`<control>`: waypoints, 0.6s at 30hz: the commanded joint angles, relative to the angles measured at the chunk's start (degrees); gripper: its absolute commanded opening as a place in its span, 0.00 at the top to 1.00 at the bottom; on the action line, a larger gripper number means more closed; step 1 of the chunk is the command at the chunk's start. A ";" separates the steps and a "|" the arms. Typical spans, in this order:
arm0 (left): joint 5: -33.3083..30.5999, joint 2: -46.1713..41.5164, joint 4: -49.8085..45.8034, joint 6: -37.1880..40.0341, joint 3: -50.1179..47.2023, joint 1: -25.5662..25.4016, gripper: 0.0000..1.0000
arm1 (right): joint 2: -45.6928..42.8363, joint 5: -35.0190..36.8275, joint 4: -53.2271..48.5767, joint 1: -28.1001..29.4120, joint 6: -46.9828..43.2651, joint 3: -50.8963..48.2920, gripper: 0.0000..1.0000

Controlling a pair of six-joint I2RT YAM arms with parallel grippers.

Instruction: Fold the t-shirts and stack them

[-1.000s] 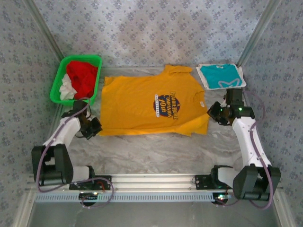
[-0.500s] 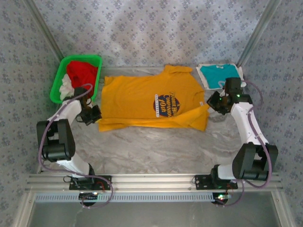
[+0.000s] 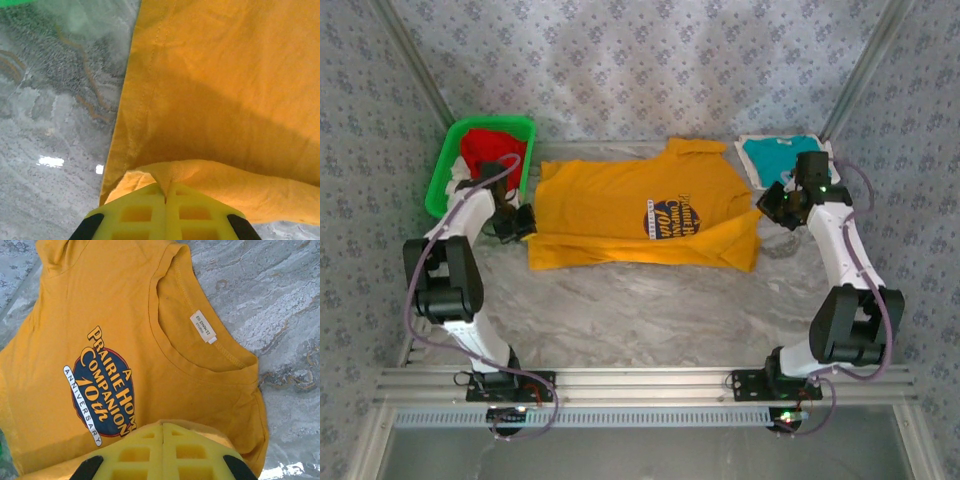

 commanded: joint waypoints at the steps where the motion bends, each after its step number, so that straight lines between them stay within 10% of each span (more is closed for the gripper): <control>1: -1.28 2.39 -2.55 1.10 2.51 -0.27 1.00 | 2.22 -0.77 1.45 -0.48 -0.54 2.02 1.00; 11: -4.67 10.41 -4.00 2.31 13.43 -0.11 0.93 | 10.26 -1.08 5.05 -0.32 0.48 7.76 1.00; 15: -6.44 14.85 -6.32 1.92 23.44 -0.06 0.49 | 16.07 -2.29 4.97 -0.32 2.08 15.28 0.70; 18: -6.88 13.63 -6.80 0.81 27.87 -0.70 0.45 | 17.64 -3.71 4.79 -0.52 2.12 20.72 0.52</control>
